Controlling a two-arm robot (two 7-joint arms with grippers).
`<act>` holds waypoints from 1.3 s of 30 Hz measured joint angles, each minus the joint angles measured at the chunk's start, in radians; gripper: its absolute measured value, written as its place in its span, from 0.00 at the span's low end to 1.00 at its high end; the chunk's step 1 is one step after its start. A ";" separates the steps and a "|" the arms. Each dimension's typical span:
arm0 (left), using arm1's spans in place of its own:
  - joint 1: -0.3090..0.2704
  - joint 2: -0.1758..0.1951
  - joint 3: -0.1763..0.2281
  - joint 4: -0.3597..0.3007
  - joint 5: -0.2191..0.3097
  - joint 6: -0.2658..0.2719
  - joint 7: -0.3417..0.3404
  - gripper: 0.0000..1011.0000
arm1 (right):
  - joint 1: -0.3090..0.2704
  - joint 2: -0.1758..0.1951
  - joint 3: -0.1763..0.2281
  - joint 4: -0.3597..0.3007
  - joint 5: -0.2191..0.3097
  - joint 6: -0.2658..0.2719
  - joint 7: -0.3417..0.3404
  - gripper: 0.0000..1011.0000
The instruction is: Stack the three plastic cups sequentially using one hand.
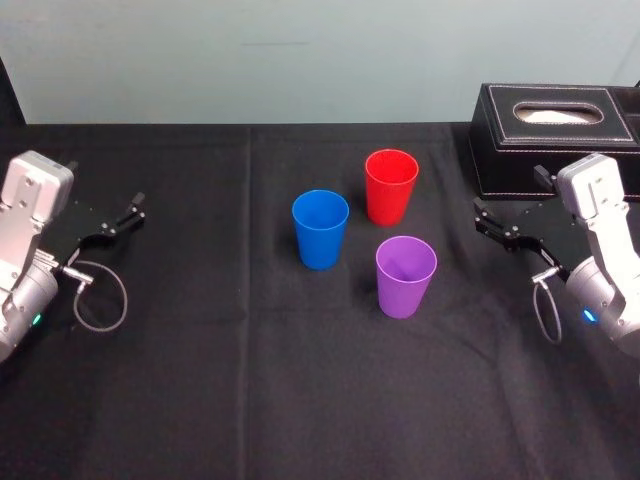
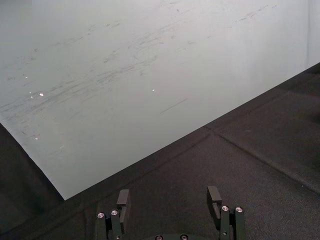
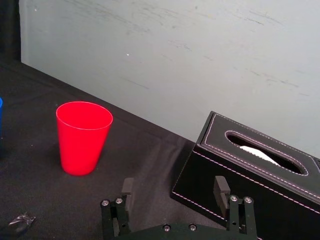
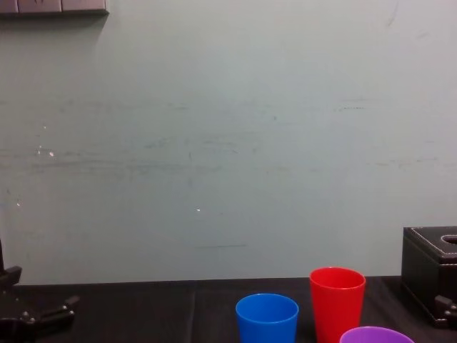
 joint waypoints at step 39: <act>0.000 0.000 0.000 0.000 0.000 0.000 0.000 0.99 | -0.323 0.111 0.100 -0.195 0.170 -0.198 0.313 0.99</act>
